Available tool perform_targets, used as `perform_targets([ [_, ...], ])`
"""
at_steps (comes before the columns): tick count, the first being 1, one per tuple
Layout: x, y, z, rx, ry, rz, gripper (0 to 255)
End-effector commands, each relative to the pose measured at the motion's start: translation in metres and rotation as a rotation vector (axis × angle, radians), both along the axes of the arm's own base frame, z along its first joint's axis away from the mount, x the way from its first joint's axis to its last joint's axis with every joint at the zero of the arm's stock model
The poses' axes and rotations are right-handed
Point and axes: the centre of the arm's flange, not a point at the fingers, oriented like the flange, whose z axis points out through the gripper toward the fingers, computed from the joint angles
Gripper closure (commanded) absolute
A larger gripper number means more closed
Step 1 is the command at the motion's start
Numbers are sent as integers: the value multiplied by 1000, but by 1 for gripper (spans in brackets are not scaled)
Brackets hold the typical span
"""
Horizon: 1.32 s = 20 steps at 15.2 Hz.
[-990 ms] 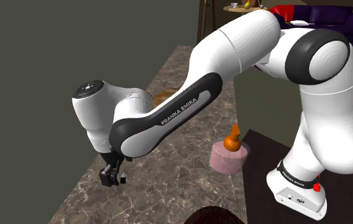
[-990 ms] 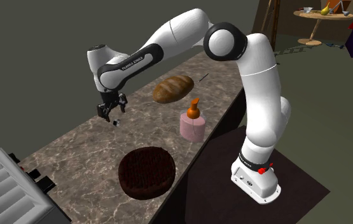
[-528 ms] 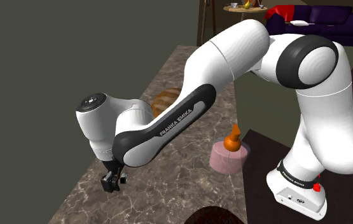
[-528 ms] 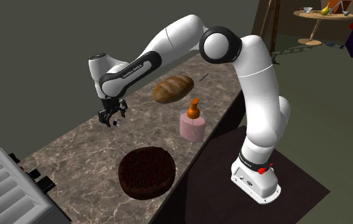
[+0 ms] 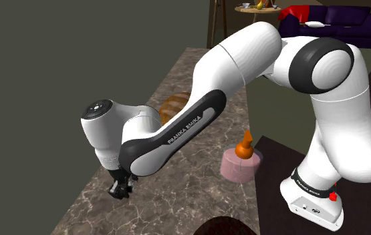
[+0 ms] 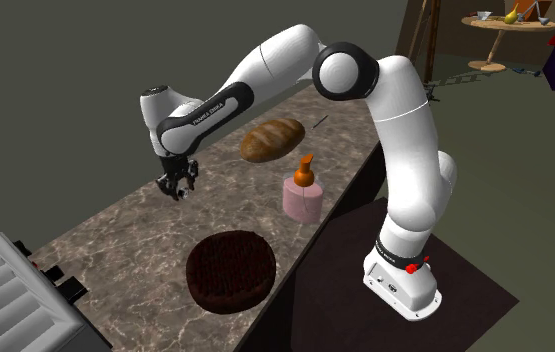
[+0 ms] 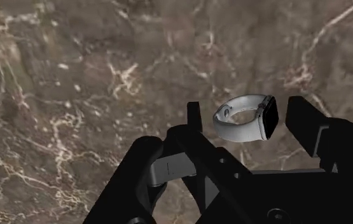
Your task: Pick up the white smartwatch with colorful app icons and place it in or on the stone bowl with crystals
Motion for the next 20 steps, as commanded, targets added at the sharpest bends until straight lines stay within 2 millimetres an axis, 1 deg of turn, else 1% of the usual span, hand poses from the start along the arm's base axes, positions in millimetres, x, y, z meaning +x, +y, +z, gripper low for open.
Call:
perform_targets([
  [1, 0, 0, 0, 0, 0, 0, 255],
  [9, 0, 0, 0, 0, 0, 0, 255],
  [20, 0, 0, 58, 0, 0, 0, 255],
])
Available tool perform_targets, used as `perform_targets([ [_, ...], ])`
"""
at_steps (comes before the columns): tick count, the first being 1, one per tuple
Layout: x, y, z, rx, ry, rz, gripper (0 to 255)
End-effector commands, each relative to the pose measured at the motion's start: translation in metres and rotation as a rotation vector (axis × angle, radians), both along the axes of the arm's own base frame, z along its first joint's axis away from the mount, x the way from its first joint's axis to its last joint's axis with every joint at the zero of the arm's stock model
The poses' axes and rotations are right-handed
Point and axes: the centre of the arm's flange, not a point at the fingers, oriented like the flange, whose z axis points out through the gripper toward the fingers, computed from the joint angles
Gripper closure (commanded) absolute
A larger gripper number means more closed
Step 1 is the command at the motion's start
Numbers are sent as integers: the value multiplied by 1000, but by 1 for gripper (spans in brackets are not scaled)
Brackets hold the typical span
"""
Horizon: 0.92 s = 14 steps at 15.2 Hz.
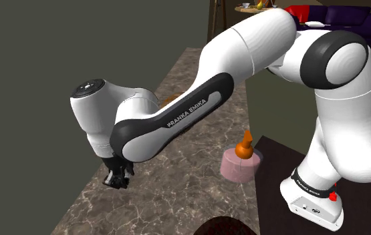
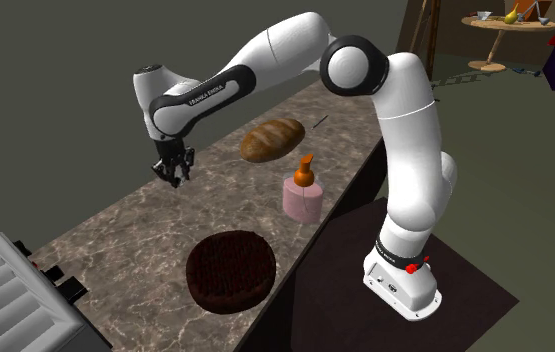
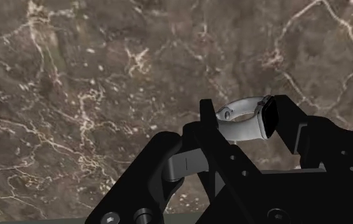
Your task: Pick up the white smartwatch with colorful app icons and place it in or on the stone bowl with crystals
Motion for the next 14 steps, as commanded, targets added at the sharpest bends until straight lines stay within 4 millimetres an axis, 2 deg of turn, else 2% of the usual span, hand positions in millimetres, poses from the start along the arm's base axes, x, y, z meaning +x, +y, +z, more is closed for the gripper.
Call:
perform_targets([
  [1, 0, 0, 11, 0, 0, 0, 255],
  [14, 0, 0, 80, 0, 0, 0, 255],
])
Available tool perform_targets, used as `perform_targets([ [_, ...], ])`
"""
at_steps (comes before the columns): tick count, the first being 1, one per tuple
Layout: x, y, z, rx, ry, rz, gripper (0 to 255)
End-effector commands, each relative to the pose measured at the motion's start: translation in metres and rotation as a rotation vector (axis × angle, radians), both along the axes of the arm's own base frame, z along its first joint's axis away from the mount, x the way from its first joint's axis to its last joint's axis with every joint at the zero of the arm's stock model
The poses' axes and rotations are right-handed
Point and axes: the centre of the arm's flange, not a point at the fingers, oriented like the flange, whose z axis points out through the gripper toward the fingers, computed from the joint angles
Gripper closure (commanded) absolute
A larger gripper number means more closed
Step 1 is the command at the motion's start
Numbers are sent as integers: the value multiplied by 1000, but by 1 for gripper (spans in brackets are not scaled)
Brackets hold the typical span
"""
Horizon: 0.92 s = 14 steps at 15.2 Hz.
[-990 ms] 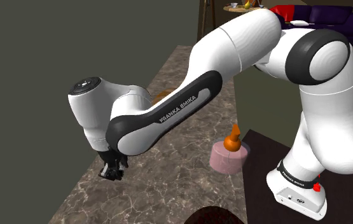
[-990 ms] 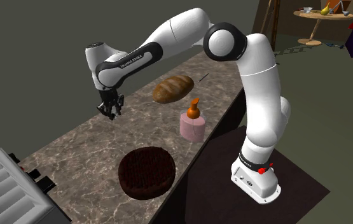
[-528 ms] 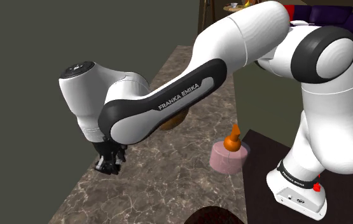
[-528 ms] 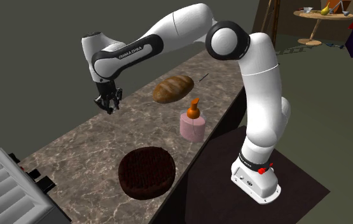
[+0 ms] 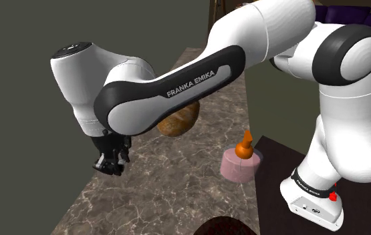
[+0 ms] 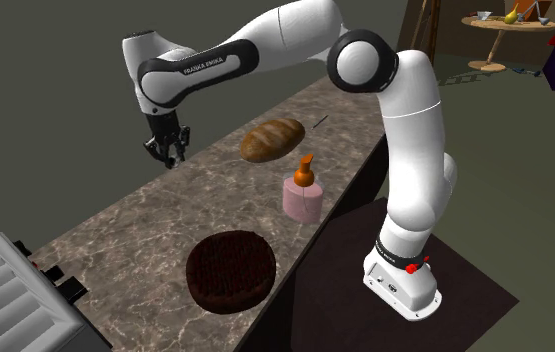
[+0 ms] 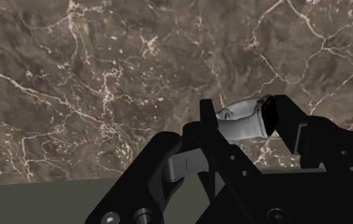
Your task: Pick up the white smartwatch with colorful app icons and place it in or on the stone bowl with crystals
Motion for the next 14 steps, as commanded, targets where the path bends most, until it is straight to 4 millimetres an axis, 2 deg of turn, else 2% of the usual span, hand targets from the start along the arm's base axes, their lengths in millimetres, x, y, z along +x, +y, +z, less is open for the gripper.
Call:
perform_targets([
  [1, -1, 0, 11, 0, 0, 0, 255],
  [8, -1, 0, 44, 0, 0, 0, 255],
  [14, -80, -5, 45, 0, 0, 0, 255],
])
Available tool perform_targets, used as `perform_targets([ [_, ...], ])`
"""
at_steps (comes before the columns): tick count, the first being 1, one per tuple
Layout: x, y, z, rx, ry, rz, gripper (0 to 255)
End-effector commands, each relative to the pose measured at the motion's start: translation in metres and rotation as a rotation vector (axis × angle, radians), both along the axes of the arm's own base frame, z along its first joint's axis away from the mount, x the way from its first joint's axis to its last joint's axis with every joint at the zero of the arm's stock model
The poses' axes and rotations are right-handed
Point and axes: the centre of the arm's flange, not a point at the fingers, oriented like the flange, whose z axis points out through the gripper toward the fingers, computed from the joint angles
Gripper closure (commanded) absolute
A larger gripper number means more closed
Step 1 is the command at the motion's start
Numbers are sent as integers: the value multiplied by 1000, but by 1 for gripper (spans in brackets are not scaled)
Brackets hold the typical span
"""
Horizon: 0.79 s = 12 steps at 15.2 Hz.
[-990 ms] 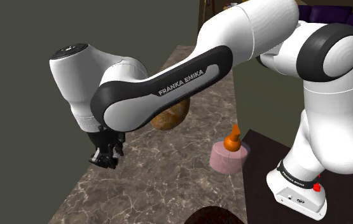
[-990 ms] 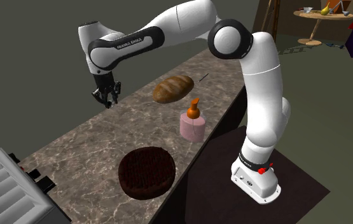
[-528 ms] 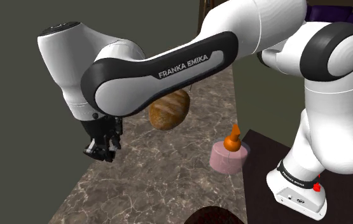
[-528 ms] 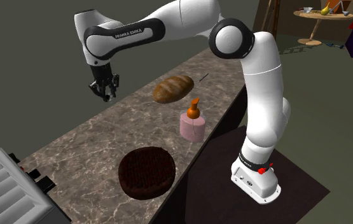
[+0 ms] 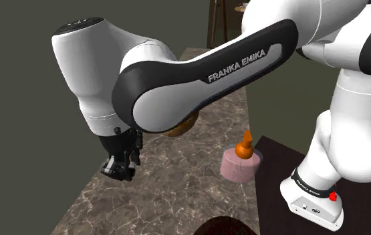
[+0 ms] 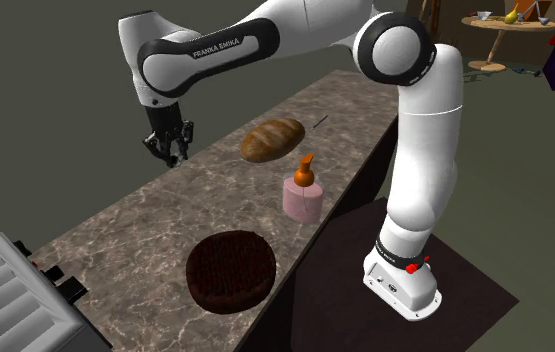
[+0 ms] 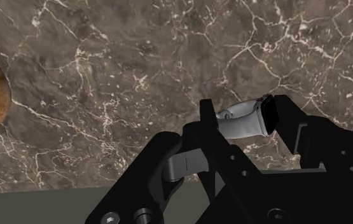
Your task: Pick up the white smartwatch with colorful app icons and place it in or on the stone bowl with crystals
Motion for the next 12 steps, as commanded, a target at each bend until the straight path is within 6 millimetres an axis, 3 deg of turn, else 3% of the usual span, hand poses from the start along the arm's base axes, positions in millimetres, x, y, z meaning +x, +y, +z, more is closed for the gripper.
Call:
perform_targets([
  [1, -27, -4, 1, -1, 0, -1, 255],
  [12, -172, -15, 3, -1, 0, -1, 255],
])
